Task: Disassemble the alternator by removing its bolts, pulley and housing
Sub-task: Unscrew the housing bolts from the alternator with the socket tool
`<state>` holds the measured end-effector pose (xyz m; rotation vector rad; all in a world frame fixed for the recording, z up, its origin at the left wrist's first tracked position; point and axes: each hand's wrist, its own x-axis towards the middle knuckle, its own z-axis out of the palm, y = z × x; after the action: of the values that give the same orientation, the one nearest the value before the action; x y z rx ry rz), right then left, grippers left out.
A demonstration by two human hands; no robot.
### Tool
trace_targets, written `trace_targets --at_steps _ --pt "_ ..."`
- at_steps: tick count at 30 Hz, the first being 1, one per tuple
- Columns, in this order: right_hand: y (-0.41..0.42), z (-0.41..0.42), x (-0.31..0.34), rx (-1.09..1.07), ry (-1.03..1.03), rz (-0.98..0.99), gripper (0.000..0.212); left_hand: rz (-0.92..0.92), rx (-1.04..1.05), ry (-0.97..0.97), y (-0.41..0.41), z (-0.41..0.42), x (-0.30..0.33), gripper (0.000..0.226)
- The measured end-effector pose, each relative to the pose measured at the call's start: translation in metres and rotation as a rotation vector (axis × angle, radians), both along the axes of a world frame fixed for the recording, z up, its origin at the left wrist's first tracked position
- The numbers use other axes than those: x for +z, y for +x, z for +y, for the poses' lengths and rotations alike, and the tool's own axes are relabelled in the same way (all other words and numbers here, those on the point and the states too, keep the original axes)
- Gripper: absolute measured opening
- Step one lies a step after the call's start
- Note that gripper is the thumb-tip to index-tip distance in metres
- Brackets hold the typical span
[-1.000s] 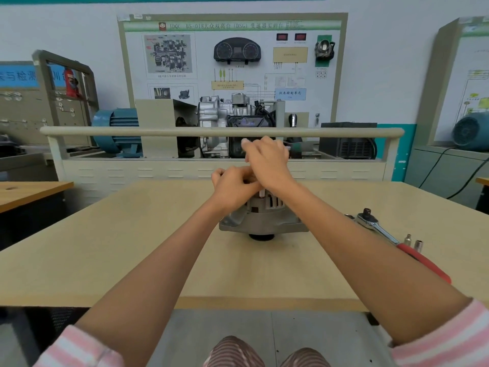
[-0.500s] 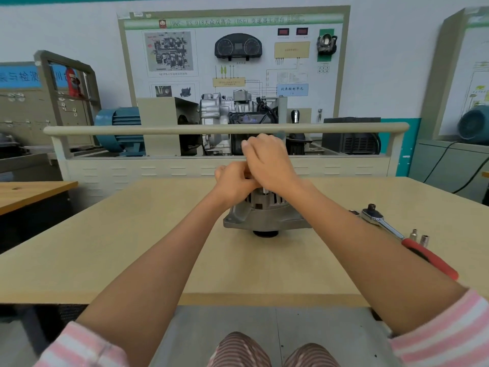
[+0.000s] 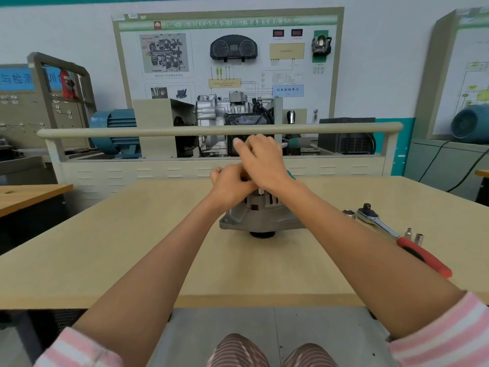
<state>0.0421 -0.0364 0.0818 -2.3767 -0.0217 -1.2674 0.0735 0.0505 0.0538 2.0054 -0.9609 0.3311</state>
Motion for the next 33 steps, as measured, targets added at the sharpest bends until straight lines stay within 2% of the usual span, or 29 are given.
trace_targets --at_steps 3,5,9,12,14,20,25,26,28,29,31,33 --pt "0.0 -0.005 0.005 0.294 0.447 0.018 0.051 0.078 -0.091 -0.038 -0.001 0.001 -0.001 0.011" --pt "0.004 -0.008 0.009 0.464 0.674 0.03 0.058 0.089 -0.097 -0.027 -0.003 0.002 0.001 0.02" --pt "0.01 -0.009 0.016 0.686 0.926 0.05 0.069 0.084 -0.107 0.011 0.0 0.003 0.001 0.023" --pt "0.013 -0.009 0.017 0.717 0.969 0.057 0.07 0.076 -0.068 0.002 0.001 0.002 0.001 0.018" --pt "0.013 -0.006 0.015 0.665 0.917 0.052 0.067 0.086 -0.074 -0.003 0.0 0.001 0.001 0.021" --pt "0.013 0.005 0.008 0.464 0.745 -0.044 0.056 0.1 -0.08 0.005 -0.002 0.003 0.003 0.01" --pt "0.004 0.011 0.0 0.257 0.393 -0.132 0.05 0.028 0.023 0.018 0.003 0.001 0.001 0.031" --pt "0.002 0.012 -0.001 0.15 0.243 -0.121 0.044 -0.006 0.064 0.045 0.004 -0.001 0.001 0.033" --pt "0.001 0.017 -0.006 -0.247 -0.105 -0.053 0.033 -0.067 0.15 0.142 0.006 -0.005 0.002 0.035" --pt "0.001 0.019 -0.008 -0.433 -0.209 -0.018 0.032 -0.073 0.167 0.157 0.008 -0.006 0.002 0.036" --pt "-0.001 0.024 -0.012 -0.629 -0.227 0.039 0.039 -0.072 0.179 0.134 0.008 -0.008 0.002 0.038" --pt "-0.003 0.025 -0.014 -0.637 -0.185 0.027 0.045 -0.079 0.188 0.113 0.007 -0.007 0.001 0.039"
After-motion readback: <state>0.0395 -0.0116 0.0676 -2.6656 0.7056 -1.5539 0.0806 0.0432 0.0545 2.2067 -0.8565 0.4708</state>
